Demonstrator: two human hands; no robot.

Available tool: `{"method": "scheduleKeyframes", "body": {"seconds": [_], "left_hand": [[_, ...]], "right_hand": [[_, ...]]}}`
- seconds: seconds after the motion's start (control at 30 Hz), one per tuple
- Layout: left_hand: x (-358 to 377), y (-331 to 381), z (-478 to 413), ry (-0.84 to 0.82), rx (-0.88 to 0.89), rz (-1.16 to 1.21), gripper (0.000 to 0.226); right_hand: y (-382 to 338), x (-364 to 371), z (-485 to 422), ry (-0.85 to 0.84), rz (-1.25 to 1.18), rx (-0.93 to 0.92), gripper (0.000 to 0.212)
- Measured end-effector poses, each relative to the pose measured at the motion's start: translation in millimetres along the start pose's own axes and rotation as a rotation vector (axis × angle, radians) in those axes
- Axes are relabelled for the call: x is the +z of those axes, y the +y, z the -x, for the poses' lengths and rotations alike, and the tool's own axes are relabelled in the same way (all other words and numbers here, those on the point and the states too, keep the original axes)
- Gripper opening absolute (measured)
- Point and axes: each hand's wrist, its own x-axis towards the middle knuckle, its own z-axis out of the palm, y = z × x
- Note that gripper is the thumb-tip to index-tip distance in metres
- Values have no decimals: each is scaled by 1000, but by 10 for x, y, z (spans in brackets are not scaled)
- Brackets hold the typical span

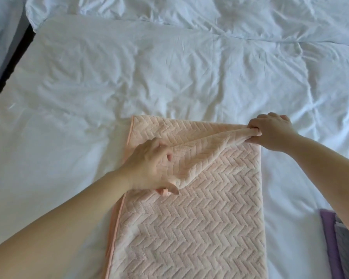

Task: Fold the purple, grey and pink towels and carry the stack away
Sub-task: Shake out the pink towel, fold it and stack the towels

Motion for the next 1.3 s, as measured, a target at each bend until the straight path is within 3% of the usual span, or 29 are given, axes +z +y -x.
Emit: {"method": "scheduleKeyframes", "body": {"seconds": [0.2,0.3,0.4,0.47,0.53,0.6,0.7,0.9,1.07,1.3], "left_hand": [[229,-45,178,126,250,-245,93],[259,-88,261,118,290,-268,68],[222,-82,271,227,253,-194,35],[174,-42,232,322,162,-32,17],[90,-23,152,443,-108,261,3],[-18,-96,10,578,-431,536,4],[-186,-311,-231,660,-678,579,17],[-195,-382,-485,546,-682,621,49],[-126,-569,-557,578,-747,459,25],[-154,-781,-526,662,-775,459,10]], "right_hand": [[-7,73,86,13,-103,49,27],[2,90,126,-2,-159,64,27],[12,106,149,20,-188,54,27],[17,100,152,32,-203,38,28],[25,65,141,41,-239,9,28],[53,-2,108,65,-289,-12,28],[90,-112,45,30,-218,-73,34],[135,-178,-199,-266,168,-190,42],[208,-90,-334,-434,324,-135,61],[302,-108,-493,-331,277,-123,58]]}}
